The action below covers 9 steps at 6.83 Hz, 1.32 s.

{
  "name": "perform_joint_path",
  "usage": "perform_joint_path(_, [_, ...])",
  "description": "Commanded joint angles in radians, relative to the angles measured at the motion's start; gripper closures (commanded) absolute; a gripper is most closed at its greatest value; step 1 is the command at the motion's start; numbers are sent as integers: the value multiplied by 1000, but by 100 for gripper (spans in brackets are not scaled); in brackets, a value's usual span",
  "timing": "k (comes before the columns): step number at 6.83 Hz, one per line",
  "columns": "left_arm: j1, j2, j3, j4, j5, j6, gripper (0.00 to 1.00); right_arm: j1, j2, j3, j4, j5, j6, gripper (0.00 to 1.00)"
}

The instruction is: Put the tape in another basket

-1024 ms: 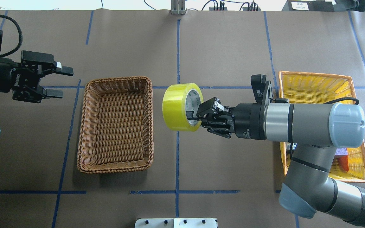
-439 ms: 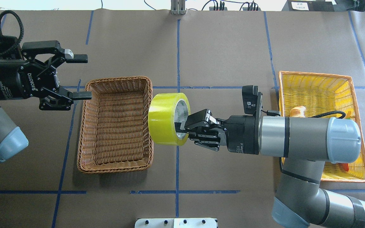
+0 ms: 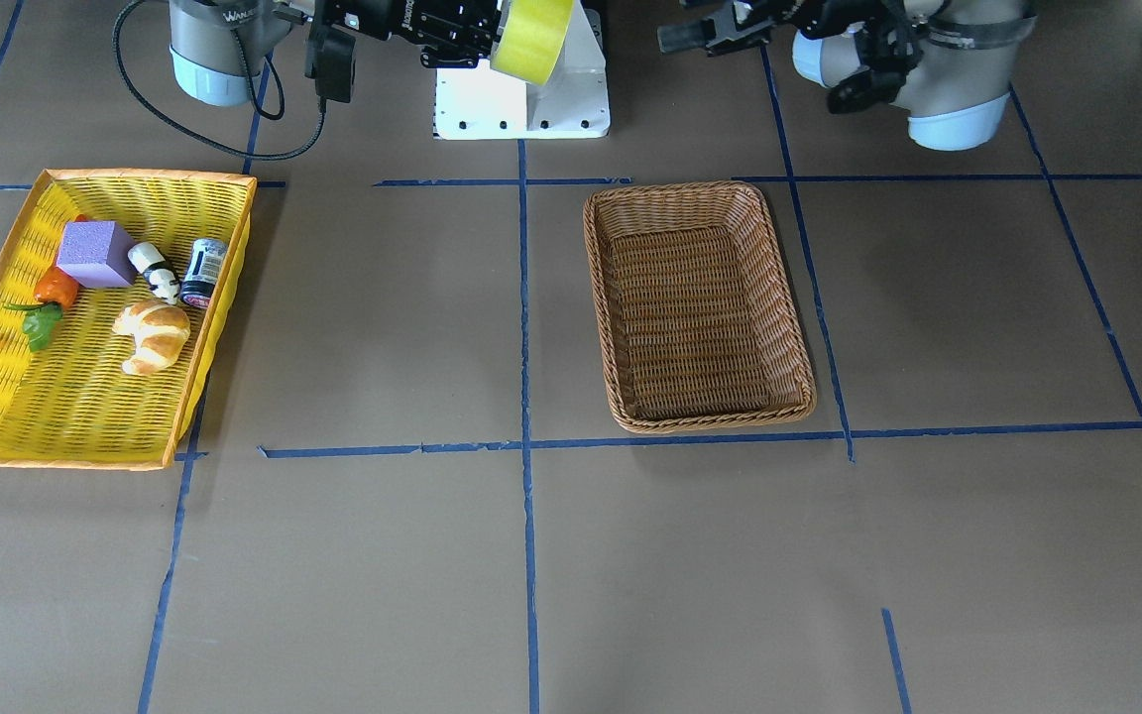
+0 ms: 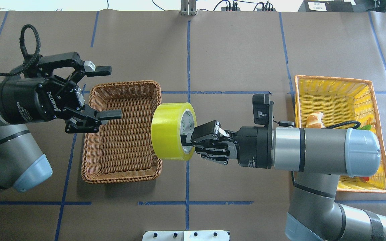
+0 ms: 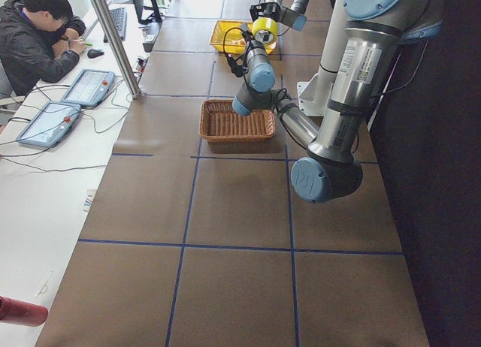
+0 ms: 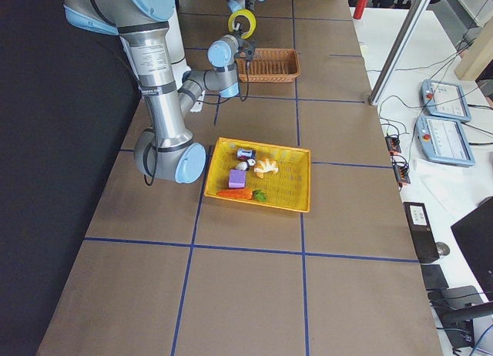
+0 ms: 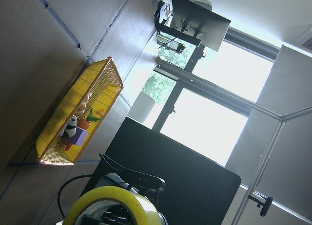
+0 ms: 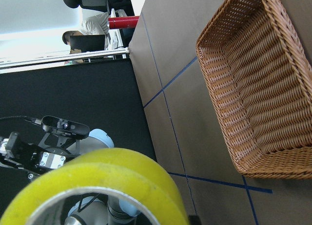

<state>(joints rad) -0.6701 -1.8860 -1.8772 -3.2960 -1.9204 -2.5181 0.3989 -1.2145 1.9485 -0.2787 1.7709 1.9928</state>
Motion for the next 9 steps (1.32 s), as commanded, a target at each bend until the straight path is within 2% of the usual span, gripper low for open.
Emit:
perform_joint_path(1, [84,-31,4,-11,23,-2,0,-27,28,-3,1,2,-3,98])
perform_joint_path(3, [115,-62,10,-11,34,1,0,-54,38,-3,1,2,-5,98])
perform_joint_path(9, [136,-70,9,-8,67,1,3,-75,43,-6,0,-4,-6,97])
